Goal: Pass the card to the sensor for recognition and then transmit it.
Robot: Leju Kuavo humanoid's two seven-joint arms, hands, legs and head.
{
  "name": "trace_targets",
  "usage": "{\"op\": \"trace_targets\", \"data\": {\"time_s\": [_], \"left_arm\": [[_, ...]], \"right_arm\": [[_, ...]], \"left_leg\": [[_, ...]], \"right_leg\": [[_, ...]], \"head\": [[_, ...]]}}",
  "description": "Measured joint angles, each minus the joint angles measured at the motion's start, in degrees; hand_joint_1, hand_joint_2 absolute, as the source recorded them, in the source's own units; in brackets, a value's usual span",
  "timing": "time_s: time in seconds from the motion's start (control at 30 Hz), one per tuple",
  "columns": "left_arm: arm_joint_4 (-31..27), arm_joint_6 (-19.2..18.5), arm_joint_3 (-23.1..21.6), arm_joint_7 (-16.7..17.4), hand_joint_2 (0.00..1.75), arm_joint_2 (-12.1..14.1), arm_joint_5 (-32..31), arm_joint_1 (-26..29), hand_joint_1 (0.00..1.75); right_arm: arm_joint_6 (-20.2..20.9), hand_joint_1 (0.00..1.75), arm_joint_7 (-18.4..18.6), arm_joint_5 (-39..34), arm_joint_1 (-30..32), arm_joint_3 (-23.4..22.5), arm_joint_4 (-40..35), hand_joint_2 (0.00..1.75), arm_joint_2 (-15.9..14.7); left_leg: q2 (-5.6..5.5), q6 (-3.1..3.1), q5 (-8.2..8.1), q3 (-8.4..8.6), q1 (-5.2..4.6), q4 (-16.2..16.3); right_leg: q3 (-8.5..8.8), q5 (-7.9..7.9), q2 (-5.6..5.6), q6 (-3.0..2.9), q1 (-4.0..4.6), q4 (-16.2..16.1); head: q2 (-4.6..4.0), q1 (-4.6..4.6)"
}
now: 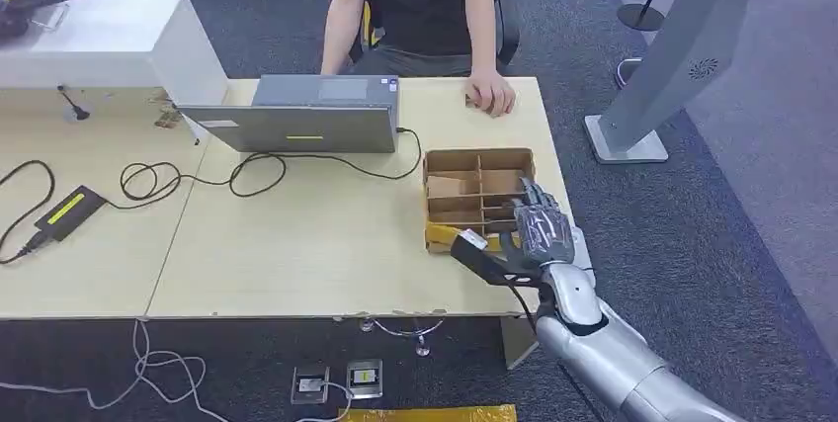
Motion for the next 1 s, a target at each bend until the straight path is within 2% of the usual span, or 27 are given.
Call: {"op": "trace_targets", "data": {"time_s": [1.0], "left_arm": [[0.0, -0.63, -0.74, 0.2, 0.0, 0.31, -0.81, -0.14, 0.0]], "right_arm": [[-1.46, 1.75, -1.27, -1.81, -0.69, 0.02, 2.27, 1.75, 0.81]], "left_leg": [[0.03, 0.0, 0.0, 0.03, 0.0, 0.0]], "right_leg": [[0.0, 0.0, 0.0, 0.0, 0.0, 0.0]], "head": [[0.0, 0.0]]}}
